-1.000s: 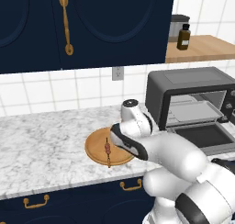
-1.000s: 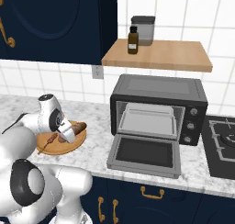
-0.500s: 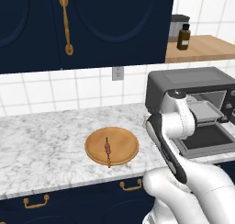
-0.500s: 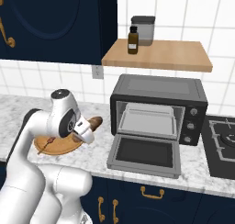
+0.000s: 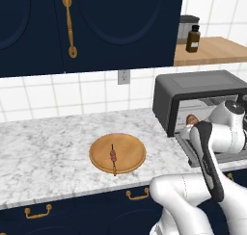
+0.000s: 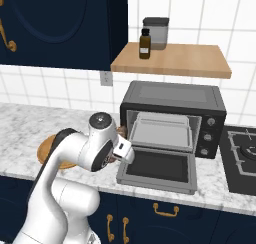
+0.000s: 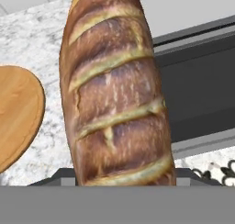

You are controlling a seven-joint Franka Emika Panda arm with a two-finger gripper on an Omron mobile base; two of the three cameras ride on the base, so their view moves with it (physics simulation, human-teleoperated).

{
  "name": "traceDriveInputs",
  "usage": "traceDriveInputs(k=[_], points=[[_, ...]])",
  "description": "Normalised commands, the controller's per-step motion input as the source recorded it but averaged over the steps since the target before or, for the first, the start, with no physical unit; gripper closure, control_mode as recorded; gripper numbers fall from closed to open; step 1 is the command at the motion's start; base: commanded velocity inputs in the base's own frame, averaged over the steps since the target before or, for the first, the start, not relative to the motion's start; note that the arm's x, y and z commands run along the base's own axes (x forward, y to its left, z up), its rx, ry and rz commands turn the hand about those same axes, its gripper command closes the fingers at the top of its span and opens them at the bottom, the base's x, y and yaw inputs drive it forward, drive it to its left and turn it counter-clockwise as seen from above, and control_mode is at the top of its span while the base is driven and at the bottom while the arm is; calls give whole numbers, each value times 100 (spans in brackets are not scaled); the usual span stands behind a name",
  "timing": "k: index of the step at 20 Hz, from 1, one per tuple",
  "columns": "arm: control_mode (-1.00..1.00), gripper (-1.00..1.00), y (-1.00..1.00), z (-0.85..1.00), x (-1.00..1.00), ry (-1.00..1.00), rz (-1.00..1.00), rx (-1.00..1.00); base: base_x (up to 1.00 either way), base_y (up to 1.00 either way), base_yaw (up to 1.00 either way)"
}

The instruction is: Pick up the kebab skewer and baguette bread, and place them inside the toaster oven. Close the toaster oven door and start by setting the timer.

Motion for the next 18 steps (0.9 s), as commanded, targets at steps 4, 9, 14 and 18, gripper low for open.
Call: traceDriveInputs(k=[4,9,14,18], points=[[-100,100,-53,29,10,0,13,0,0,0,0],[-100,100,-26,19,17,1,2,0,0,0,0],[-100,100,-10,1,32,15,-2,0,0,0,0],[-100,100,-1,0,25,6,-17,0,0,0,0]])
